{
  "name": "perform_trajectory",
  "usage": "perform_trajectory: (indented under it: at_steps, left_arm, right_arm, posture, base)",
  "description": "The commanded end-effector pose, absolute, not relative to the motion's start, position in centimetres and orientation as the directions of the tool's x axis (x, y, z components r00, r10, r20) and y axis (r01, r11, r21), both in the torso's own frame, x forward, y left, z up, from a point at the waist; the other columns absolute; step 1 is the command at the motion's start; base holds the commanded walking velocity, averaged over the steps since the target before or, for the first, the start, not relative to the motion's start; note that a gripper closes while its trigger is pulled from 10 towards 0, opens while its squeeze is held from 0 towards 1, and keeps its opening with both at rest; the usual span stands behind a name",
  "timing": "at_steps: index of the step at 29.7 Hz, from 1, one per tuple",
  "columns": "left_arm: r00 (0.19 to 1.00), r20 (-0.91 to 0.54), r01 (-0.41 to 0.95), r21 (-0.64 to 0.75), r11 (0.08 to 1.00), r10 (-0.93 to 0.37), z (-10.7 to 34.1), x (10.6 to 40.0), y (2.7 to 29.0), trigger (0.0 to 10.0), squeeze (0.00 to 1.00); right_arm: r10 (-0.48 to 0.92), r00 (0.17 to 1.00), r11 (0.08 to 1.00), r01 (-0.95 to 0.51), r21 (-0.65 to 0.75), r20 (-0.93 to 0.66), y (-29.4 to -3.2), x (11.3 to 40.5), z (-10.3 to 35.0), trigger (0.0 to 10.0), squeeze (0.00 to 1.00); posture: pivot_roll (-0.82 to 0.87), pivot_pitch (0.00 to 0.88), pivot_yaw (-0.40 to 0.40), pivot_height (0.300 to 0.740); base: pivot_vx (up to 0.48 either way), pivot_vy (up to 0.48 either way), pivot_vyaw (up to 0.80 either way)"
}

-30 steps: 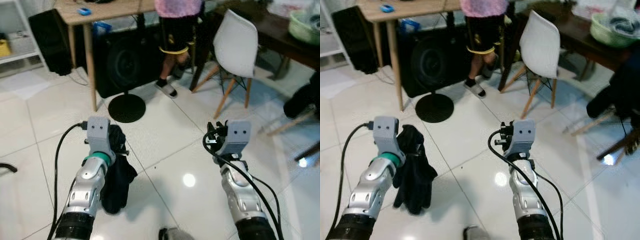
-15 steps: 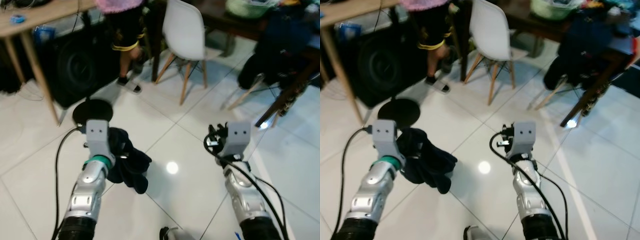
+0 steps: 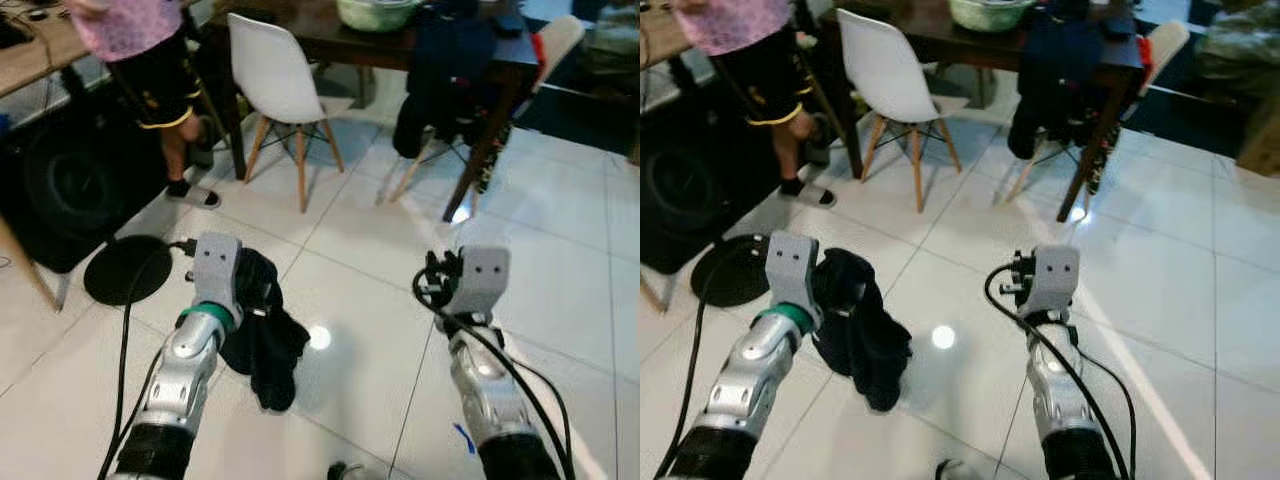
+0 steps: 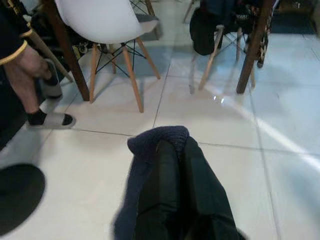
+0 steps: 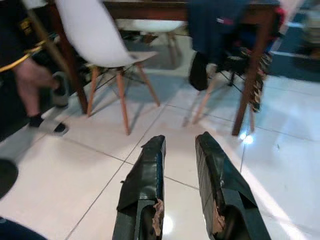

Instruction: Hang hanger

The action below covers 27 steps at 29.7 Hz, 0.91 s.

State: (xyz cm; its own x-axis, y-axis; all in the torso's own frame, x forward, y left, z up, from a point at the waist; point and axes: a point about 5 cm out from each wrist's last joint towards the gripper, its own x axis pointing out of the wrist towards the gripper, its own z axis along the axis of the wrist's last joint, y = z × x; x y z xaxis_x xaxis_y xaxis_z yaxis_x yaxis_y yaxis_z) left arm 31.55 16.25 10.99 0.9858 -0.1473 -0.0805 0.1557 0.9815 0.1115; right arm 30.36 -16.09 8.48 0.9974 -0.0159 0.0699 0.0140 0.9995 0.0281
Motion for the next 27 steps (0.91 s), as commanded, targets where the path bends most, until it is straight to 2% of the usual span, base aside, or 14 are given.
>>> perform_trajectory:
  at_steps: [1, 6, 8, 12, 19, 23, 27]
  left_arm:
    - [0.986, -0.057, 0.163, 0.144, 0.976, -0.157, 11.9, 31.9, 16.2, 10.0, 0.00]
    - [0.983, -0.026, 0.181, 0.173, 0.968, -0.180, 13.5, 32.3, 15.9, 10.0, 0.00]
    - [0.990, -0.009, 0.137, 0.114, 0.984, -0.137, 13.4, 32.5, 16.5, 10.0, 0.00]
    - [0.995, -0.072, 0.064, 0.016, 0.998, -0.063, 10.5, 32.2, 17.0, 10.0, 0.00]
    - [0.989, -0.078, 0.131, 0.023, 0.991, -0.129, 11.0, 32.1, 15.2, 10.0, 0.00]
    - [0.995, -0.051, 0.085, -0.011, 0.996, -0.085, 11.5, 32.5, 15.9, 10.0, 0.00]
    - [0.992, -0.043, 0.118, 0.014, 0.993, -0.117, 12.1, 32.7, 15.4, 10.0, 0.00]
  right_arm:
    - [-0.019, 0.998, 1.000, 0.018, 0.018, 0.052, -16.1, 30.2, 7.8, 10.0, 0.00]
    - [-0.034, 0.996, 0.999, 0.032, 0.018, 0.077, -16.7, 30.7, 8.6, 10.0, 0.00]
    - [-0.034, 0.996, 0.999, 0.033, 0.016, 0.087, -16.8, 31.0, 8.9, 10.0, 0.00]
    - [-0.017, 0.996, 1.000, 0.017, 0.003, 0.092, -16.6, 31.2, 9.2, 10.0, 0.00]
    - [-0.043, 0.995, 0.999, 0.041, 0.022, 0.085, -17.1, 31.4, 9.1, 10.0, 0.00]
    - [-0.017, 0.993, 1.000, 0.014, 0.021, 0.113, -16.4, 32.0, 10.0, 10.0, 0.00]
    - [0.014, 0.990, 1.000, -0.017, 0.019, 0.139, -16.0, 32.4, 11.0, 10.0, 0.00]
  posture:
    - [0.10, 0.000, 0.115, 0.740]
    - [0.11, 0.000, 0.112, 0.740]
    - [0.08, 0.000, 0.095, 0.740]
    - [0.03, 0.000, 0.092, 0.740]
    - [0.04, 0.011, 0.077, 0.740]
    - [0.04, 0.012, 0.078, 0.740]
    - [0.04, 0.020, 0.060, 0.740]
  base:
    - [0.000, 0.000, -0.80]
    - [0.000, 0.000, -0.80]
    - [0.000, 0.000, -0.80]
    - [0.000, 0.000, -0.80]
    - [0.000, 0.000, -0.80]
    - [0.000, 0.000, -0.80]
    - [0.000, 0.000, -0.80]
